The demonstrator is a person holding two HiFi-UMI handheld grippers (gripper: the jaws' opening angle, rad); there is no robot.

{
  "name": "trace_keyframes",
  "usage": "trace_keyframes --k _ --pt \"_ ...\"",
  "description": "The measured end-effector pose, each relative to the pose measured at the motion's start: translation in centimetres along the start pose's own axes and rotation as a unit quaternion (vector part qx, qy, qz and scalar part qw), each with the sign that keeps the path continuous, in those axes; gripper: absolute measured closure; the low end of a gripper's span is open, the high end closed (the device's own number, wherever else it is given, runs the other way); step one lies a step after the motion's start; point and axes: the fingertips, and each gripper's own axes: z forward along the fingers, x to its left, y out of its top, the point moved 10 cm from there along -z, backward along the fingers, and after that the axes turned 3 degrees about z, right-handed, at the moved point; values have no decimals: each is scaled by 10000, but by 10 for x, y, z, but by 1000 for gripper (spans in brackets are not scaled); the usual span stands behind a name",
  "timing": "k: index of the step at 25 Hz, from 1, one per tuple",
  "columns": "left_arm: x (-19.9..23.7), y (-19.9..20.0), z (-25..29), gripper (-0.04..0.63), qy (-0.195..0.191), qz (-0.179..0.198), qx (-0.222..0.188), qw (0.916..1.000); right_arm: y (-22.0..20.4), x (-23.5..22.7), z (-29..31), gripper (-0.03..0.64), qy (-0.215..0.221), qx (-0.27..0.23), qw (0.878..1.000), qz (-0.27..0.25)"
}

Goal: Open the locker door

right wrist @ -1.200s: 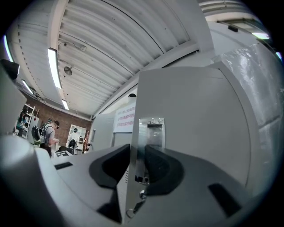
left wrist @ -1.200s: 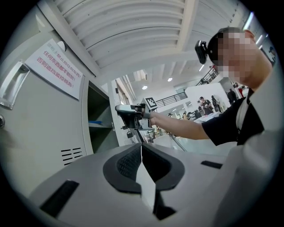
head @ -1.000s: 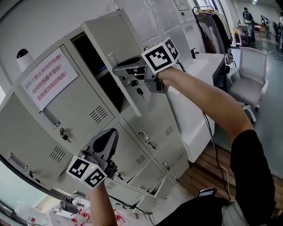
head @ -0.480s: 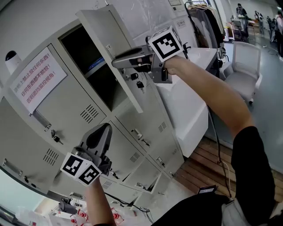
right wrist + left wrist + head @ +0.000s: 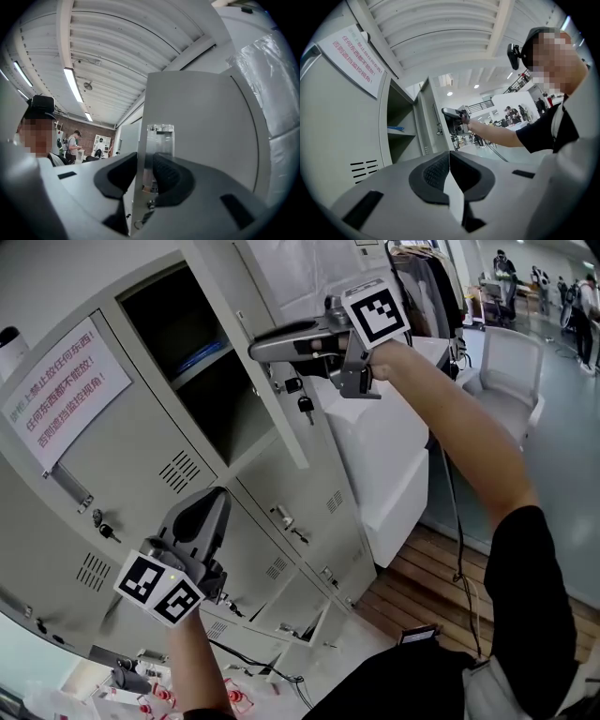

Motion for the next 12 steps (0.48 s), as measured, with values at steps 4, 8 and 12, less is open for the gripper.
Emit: trace_keyframes --k 4,8,12 --pt "2 4 -1 577 2 2 -87 10000 2 -2 -4 502 164 73 9998 -11" --pt "4 6 11 577 12 -8 -134 9999 0 -2 -13 503 435 60 9990 26" --pt "6 7 31 577 86 -66 -127 9999 3 -8 -26 502 683 66 9976 34"
